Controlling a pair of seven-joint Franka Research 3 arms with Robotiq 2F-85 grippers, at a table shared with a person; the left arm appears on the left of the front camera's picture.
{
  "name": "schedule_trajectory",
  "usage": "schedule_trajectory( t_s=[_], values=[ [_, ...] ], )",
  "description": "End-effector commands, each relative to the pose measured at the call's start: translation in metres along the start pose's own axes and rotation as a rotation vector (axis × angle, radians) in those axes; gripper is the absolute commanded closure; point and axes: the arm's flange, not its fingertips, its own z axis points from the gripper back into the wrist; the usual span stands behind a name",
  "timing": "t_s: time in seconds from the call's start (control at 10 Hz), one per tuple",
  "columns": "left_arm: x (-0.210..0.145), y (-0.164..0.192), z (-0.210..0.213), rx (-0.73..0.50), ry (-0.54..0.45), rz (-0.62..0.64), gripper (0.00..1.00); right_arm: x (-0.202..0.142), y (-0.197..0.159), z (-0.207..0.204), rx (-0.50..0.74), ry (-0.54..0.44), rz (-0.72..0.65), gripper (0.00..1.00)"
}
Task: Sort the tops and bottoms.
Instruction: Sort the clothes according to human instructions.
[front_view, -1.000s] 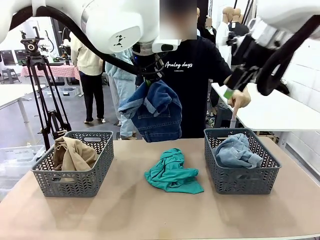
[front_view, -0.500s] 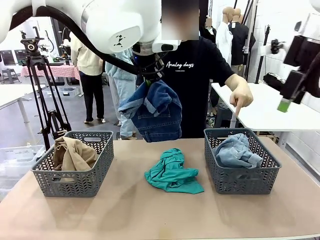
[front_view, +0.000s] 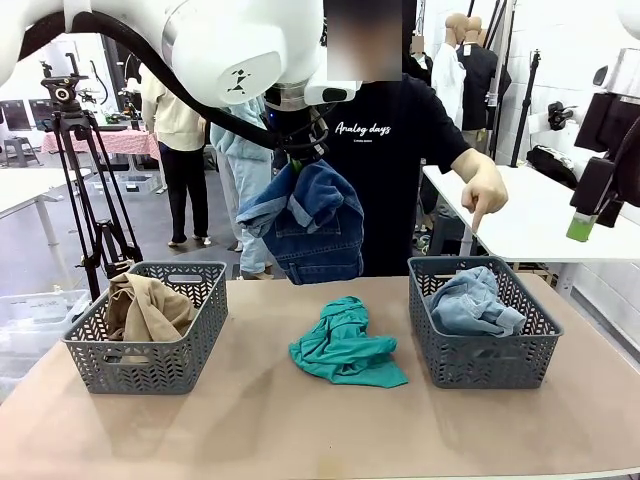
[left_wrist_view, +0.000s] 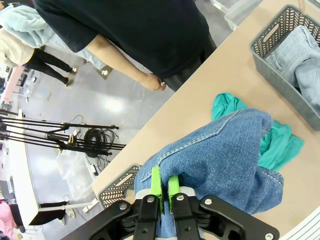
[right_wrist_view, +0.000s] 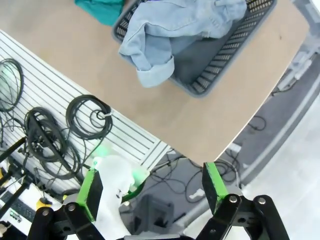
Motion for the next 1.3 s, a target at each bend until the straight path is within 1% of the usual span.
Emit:
schedule_trajectory(
  t_s=[0.0, 0.1, 0.2, 0.4, 0.5, 0.6, 0.7, 0.8, 1.1, 1.2],
  values=[
    [0.0, 0.0, 0.0, 0.0, 0.0, 0.0, 1.0, -0.002, 0.003, 0.005, -0.007, -0.008, 0.002, 0.0],
    [0.019, -0.014, 0.017, 0.015, -0.119, 0.007, 1.0, -0.002, 0.003, 0.005, -0.007, -0.008, 0.002, 0.0],
    [0.042, -0.023, 0.022, 0.002, -0.217, 0.041, 1.0, -0.002, 0.003, 0.005, -0.007, -0.008, 0.002, 0.0],
    [0.074, -0.048, 0.014, -0.063, -0.308, 0.093, 1.0, -0.002, 0.003, 0.005, -0.007, -0.008, 0.002, 0.0],
    [0.085, -0.062, 0.005, -0.106, -0.311, 0.116, 1.0, -0.002, 0.003, 0.005, -0.007, -0.008, 0.002, 0.0],
    [0.089, -0.073, -0.004, -0.124, -0.306, 0.137, 1.0, -0.002, 0.003, 0.005, -0.007, -0.008, 0.002, 0.0],
    [0.086, -0.077, -0.012, -0.122, -0.247, 0.145, 1.0, -0.002, 0.003, 0.005, -0.007, -0.008, 0.002, 0.0],
    [0.076, -0.069, 0.005, -0.125, -0.288, 0.099, 1.0, -0.002, 0.003, 0.005, -0.007, -0.008, 0.002, 0.0],
    [0.076, -0.069, 0.005, -0.125, -0.288, 0.099, 1.0, -0.002, 0.003, 0.005, -0.007, -0.008, 0.002, 0.0],
    [0.08, -0.077, -0.007, -0.136, -0.276, 0.11, 1.0, -0.002, 0.003, 0.005, -0.007, -0.008, 0.002, 0.0]
  ],
)
